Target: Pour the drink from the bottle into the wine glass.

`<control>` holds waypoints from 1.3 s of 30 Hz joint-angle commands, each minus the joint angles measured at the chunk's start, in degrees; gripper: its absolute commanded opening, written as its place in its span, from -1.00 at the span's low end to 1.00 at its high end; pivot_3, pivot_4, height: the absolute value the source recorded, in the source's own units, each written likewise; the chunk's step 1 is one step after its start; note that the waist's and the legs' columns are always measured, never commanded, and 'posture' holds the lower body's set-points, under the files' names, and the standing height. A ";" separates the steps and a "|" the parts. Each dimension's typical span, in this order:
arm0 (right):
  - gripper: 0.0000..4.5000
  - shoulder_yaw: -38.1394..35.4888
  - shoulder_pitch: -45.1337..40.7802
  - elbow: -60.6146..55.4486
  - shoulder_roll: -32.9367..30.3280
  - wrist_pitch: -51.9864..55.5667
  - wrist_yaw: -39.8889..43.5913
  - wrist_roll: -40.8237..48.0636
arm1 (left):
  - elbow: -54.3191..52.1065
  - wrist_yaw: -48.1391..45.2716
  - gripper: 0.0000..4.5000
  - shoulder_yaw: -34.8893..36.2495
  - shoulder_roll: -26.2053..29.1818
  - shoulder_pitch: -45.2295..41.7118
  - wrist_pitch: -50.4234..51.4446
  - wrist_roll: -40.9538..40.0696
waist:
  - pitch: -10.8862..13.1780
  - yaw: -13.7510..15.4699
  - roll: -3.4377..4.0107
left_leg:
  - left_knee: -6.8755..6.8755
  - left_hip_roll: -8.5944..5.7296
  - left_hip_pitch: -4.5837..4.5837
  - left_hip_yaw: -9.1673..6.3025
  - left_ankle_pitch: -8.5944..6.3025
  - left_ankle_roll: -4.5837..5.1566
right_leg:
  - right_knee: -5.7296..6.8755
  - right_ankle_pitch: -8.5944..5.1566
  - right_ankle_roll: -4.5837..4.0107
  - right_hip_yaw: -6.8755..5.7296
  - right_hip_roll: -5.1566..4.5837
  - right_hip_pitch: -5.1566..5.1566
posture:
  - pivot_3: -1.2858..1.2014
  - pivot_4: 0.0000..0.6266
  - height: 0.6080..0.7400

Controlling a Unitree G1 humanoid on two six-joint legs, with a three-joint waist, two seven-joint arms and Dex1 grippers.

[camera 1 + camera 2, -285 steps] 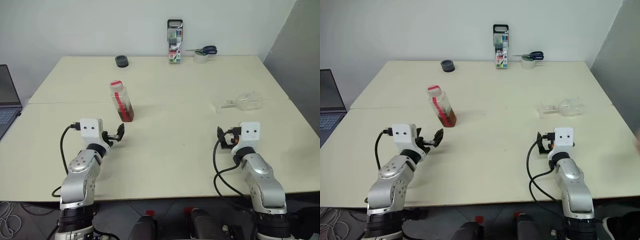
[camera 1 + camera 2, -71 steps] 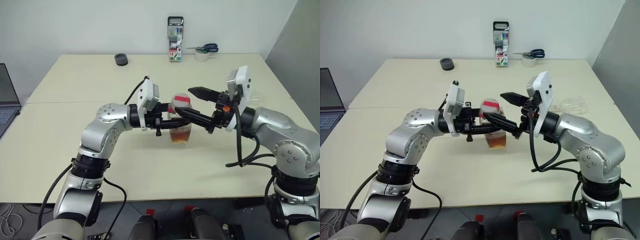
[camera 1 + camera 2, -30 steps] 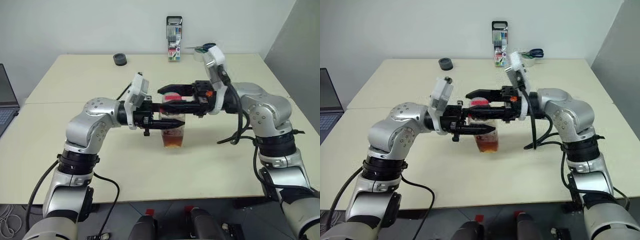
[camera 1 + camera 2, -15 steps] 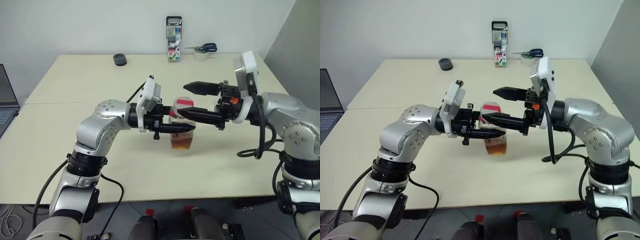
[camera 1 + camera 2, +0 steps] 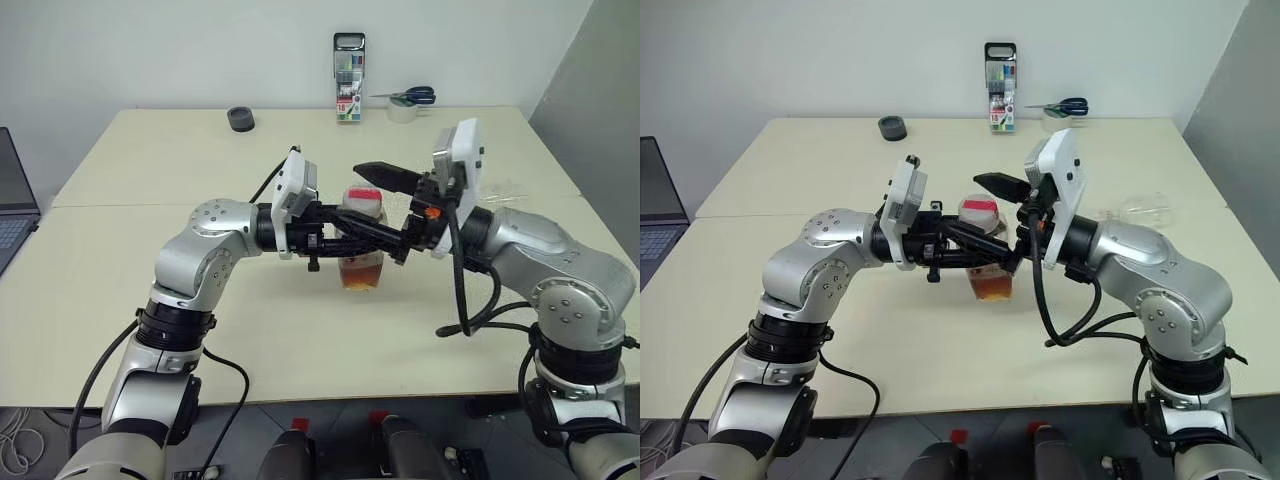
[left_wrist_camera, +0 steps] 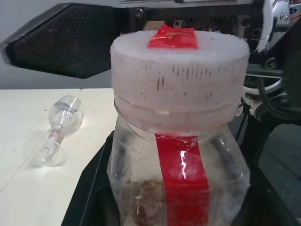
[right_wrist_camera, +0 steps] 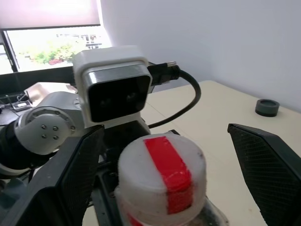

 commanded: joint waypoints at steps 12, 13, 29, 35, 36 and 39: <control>-0.13 -4.47 -0.34 -2.74 -0.88 -0.55 -1.93 3.95 | -1.81 0.69 -0.18 1.43 0.67 -0.66 -1.51 -0.20 | 0.00 0.00 0.00 | 0.00 0.01 0.00 0.00 0.00 0.01 | 0.00 0.00 0.00 0.00 0.00 0.00 | 0.03 -0.52 1.00; -0.13 -4.78 -0.07 -3.36 -1.27 -0.19 -2.30 4.43 | -1.81 0.72 -0.18 1.45 0.69 -0.64 -1.51 -0.20 | 0.00 0.00 0.00 | -0.01 0.01 0.00 -0.01 0.00 0.01 | 0.00 0.00 0.00 0.00 0.00 0.00 | 0.03 -0.52 1.00; -0.13 3.60 -17.84 28.01 -5.15 -9.93 31.08 0.87 | -2.78 -2.76 -0.18 0.35 0.07 -3.19 1.30 -3.10 | 0.02 -0.22 0.02 | -0.01 0.04 0.04 0.16 -0.12 0.23 | -0.01 0.00 0.00 -0.01 0.09 0.02 | 0.03 -0.52 1.00; 0.19 4.39 -22.41 36.98 -4.51 -11.20 39.43 -1.37 | -4.50 -3.63 -0.18 0.80 1.10 -3.89 3.42 -4.01 | 0.02 -0.09 0.02 | 0.01 0.01 0.00 0.01 -0.03 0.06 | -0.03 0.00 0.00 -0.02 0.02 0.00 | 0.03 -0.52 1.00; 0.31 4.18 -22.52 37.07 -5.15 -10.35 39.98 -1.42 | -4.31 -3.78 -0.18 0.89 1.21 -4.10 3.50 -3.99 | 0.02 0.02 0.02 | 0.01 0.01 -0.01 0.01 0.00 0.02 | -0.04 0.00 0.00 -0.02 0.01 0.00 | 0.03 -0.52 1.00; 0.76 3.14 -21.61 34.51 -7.66 -7.91 40.65 -1.17 | -3.82 -3.85 -0.18 0.73 1.23 -4.28 2.86 -3.18 | 0.02 0.20 0.02 | 0.03 -0.04 -0.05 -0.03 0.00 0.01 | -0.06 0.00 0.00 -0.04 -0.04 0.00 | 0.03 -0.52 1.00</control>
